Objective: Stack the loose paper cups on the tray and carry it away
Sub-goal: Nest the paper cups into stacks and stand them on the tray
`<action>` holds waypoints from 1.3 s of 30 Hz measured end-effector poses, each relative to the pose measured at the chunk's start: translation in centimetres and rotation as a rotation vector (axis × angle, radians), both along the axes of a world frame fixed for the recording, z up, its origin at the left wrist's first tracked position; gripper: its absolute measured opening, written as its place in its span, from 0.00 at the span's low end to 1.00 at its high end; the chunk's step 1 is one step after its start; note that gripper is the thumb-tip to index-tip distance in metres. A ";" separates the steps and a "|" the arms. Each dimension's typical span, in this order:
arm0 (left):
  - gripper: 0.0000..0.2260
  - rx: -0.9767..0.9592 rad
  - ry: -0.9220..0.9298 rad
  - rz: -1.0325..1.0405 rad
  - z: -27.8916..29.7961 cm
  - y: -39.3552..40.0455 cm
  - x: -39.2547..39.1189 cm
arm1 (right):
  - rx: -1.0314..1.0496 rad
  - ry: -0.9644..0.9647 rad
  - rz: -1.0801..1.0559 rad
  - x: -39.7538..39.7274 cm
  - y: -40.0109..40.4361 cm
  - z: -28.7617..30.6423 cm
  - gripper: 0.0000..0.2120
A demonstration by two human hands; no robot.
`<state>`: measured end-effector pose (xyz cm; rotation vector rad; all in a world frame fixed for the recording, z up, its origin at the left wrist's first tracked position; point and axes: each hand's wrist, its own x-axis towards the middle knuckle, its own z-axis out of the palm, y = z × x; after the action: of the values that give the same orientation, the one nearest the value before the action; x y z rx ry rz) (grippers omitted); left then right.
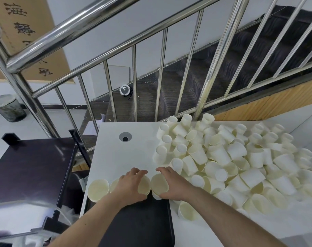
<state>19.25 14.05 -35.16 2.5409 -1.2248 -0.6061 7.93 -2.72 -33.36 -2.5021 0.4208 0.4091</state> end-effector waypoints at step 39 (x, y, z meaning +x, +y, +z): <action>0.22 -0.216 0.071 0.185 -0.1 -4.5 0.9 | -0.309 0.062 -0.051 2.5 -7.9 -1.5 0.28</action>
<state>20.16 9.57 -35.23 2.3950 -0.9607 -0.4892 10.47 -10.60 -34.89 -2.7747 0.6124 0.4302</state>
